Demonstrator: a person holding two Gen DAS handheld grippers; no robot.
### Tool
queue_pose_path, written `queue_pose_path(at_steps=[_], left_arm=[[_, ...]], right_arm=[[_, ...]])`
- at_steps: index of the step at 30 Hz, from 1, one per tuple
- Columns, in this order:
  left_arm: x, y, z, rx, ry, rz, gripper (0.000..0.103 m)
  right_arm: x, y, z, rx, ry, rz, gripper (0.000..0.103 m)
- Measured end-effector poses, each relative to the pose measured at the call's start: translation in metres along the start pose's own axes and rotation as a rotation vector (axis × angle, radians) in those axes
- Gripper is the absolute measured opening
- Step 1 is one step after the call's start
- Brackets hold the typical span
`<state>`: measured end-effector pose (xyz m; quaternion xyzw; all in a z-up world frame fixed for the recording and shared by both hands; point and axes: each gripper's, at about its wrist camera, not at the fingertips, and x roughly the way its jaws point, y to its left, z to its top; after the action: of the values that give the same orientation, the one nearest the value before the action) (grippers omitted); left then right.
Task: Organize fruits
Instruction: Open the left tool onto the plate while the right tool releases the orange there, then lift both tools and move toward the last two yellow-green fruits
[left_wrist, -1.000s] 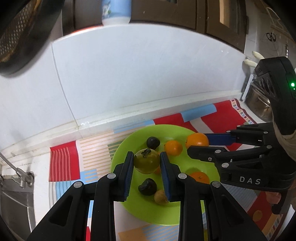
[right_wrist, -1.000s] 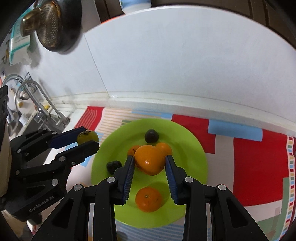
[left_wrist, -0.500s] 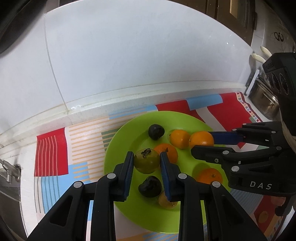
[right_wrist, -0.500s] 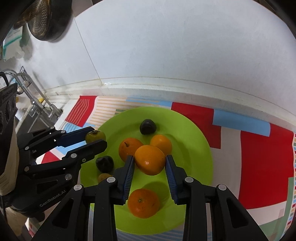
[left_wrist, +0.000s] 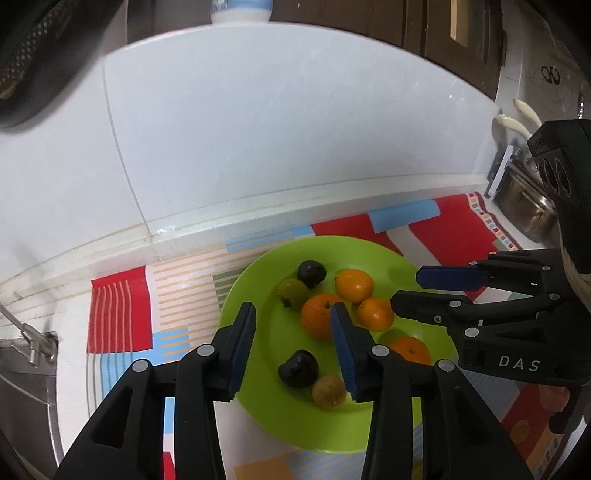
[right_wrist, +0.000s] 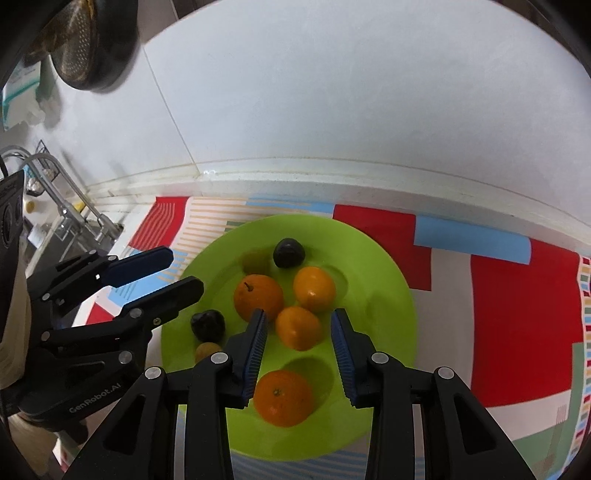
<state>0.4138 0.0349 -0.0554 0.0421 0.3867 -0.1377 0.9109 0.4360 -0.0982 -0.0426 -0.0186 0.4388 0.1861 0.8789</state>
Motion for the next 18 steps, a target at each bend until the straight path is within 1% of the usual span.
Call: queue_pose_path(at_steps=[5, 11, 14, 15, 16, 18], left_arm=[[-0.026, -0.006, 0.0, 0.009, -0.039, -0.01, 0.043], [-0.062, -0.014, 0.0, 0.027, -0.102, -0.011, 0.046], [-0.079, -0.02, -0.001, 0.04, -0.132, -0.015, 0.049], [-0.082, -0.022, -0.001, 0.044, -0.137, -0.016, 0.05], [-0.087, -0.025, -0.003, 0.053, -0.147, -0.016, 0.051], [-0.095, -0.029, -0.005, 0.067, -0.158, -0.012, 0.053]], right_arm=[[-0.03, 0.008, -0.004, -0.011, -0.049, -0.017, 0.037], [-0.068, 0.018, -0.012, -0.015, -0.119, -0.033, 0.037], [-0.085, 0.023, -0.019, -0.01, -0.15, -0.04, 0.037], [-0.09, 0.025, -0.021, -0.007, -0.159, -0.045, 0.039], [-0.097, 0.026, -0.025, -0.001, -0.172, -0.054, 0.044], [-0.106, 0.028, -0.03, 0.007, -0.193, -0.066, 0.045]])
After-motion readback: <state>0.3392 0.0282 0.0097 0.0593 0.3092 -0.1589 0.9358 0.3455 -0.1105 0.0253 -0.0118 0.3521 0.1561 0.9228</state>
